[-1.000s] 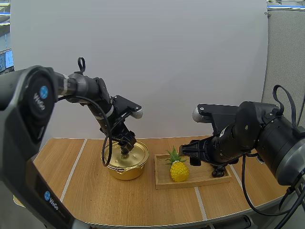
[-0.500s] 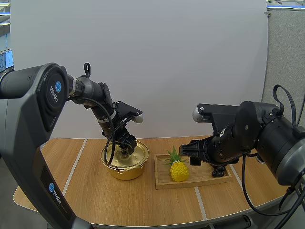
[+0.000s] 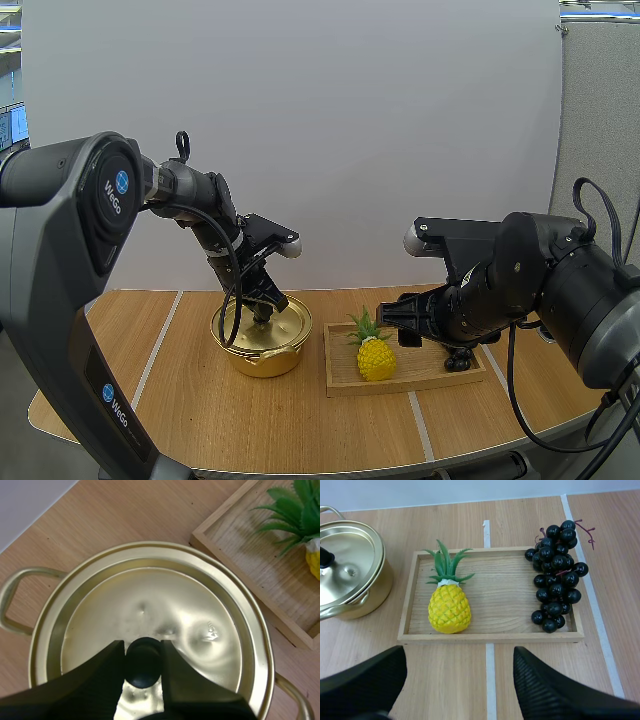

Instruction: Open the pot, put the pineapple inside, and close it

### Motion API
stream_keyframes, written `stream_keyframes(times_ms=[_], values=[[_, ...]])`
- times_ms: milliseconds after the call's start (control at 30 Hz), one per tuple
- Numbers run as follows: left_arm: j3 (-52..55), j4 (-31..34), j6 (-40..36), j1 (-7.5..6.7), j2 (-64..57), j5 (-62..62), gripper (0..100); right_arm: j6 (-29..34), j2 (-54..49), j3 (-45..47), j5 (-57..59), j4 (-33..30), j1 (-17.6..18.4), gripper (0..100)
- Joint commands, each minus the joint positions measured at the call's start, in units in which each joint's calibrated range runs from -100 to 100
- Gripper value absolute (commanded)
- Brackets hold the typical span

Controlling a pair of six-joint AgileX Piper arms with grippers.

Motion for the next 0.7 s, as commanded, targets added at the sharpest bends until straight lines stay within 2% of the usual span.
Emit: stream_keyframes(times_ms=[0, 133, 367, 667], values=[[-1.44, -0.9, -0.09, -0.25, -1.53, 7.19, 0, 0.0, -0.16, -0.44, -0.46, -0.28, -0.26, 100], [-4.41, -0.9, -0.09, -0.25, -5.4, 13.02, 0, 0.0, -0.16, -0.44, -0.46, -0.28, -0.26, 100], [-11.41, -0.9, -1.69, -0.25, -16.8, 14.12, 0, 0.0, -0.16, -0.44, -0.46, -0.28, -0.26, 100], [-27.18, 1.55, -4.25, -0.25, -31.46, 15.56, 0, 0.0, -0.16, -0.44, -1.8, 1.28, -0.26, 100]])
